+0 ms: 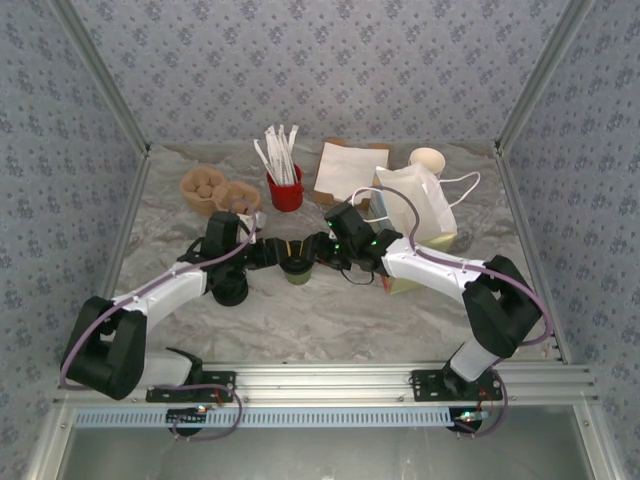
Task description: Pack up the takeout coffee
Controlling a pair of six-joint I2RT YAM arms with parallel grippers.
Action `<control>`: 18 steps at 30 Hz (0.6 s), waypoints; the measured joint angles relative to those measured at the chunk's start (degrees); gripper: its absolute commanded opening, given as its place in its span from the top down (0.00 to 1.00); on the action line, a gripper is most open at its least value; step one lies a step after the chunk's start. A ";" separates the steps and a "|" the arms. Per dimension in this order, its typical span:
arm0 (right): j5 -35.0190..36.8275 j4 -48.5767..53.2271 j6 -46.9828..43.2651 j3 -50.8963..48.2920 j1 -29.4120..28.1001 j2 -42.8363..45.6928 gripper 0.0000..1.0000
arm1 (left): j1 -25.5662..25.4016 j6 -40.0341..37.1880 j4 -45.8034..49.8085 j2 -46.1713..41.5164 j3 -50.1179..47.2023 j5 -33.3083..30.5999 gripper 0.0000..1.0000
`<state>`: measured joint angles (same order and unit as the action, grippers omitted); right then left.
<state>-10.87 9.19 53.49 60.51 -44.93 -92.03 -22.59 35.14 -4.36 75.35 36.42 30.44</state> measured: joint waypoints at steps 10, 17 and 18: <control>-0.07 -2.91 0.04 -1.55 -0.02 0.17 0.53 | -0.09 0.61 -4.92 -0.74 -2.73 0.11 0.53; -0.04 -1.51 -0.37 -0.85 -0.13 0.35 0.51 | -0.44 0.52 -1.09 -3.10 -2.71 -0.94 0.46; -0.02 -0.74 -0.52 -0.46 -0.24 0.35 0.51 | -0.46 0.44 0.11 -3.65 -2.58 -1.27 0.45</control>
<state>-10.90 8.45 52.97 60.05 -45.17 -91.68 -23.05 35.57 -4.25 71.70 33.85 29.17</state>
